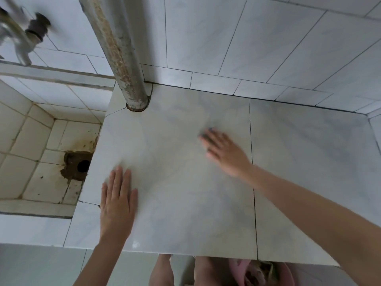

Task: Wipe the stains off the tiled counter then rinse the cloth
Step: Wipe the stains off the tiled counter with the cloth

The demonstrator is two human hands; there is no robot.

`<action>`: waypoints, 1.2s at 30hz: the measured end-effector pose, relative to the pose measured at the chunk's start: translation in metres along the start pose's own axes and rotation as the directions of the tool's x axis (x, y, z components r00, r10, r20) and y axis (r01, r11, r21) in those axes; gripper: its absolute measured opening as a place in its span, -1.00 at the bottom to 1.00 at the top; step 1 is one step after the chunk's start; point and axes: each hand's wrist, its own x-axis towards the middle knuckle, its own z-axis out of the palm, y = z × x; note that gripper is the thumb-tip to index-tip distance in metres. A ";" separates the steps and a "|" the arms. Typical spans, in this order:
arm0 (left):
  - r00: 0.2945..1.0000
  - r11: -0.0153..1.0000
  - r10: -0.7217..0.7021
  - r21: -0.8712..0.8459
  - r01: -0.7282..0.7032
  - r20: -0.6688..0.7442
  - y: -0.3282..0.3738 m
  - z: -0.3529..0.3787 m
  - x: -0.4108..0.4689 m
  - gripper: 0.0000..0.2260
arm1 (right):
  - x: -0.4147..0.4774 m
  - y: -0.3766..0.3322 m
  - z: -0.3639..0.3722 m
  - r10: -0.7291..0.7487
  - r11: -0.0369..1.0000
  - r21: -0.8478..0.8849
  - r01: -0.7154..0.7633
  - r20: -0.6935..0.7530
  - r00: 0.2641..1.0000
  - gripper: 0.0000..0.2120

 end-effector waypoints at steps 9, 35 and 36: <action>1.000 1.000 -0.019 -0.015 0.019 -0.022 0.003 0.002 0.000 -0.48 | -0.021 -0.057 0.013 0.178 0.977 0.123 -0.172 -0.035 0.983 -0.50; 0.998 0.998 -0.058 -0.003 0.058 -0.023 0.013 0.006 -0.022 -0.46 | -0.113 -0.150 0.016 0.163 0.962 0.229 -0.149 -0.044 0.986 -0.54; 0.998 0.998 -0.061 -0.006 0.061 -0.026 0.014 0.006 -0.023 -0.46 | -0.115 -0.171 0.017 0.116 0.964 0.248 -0.101 -0.048 0.992 -0.54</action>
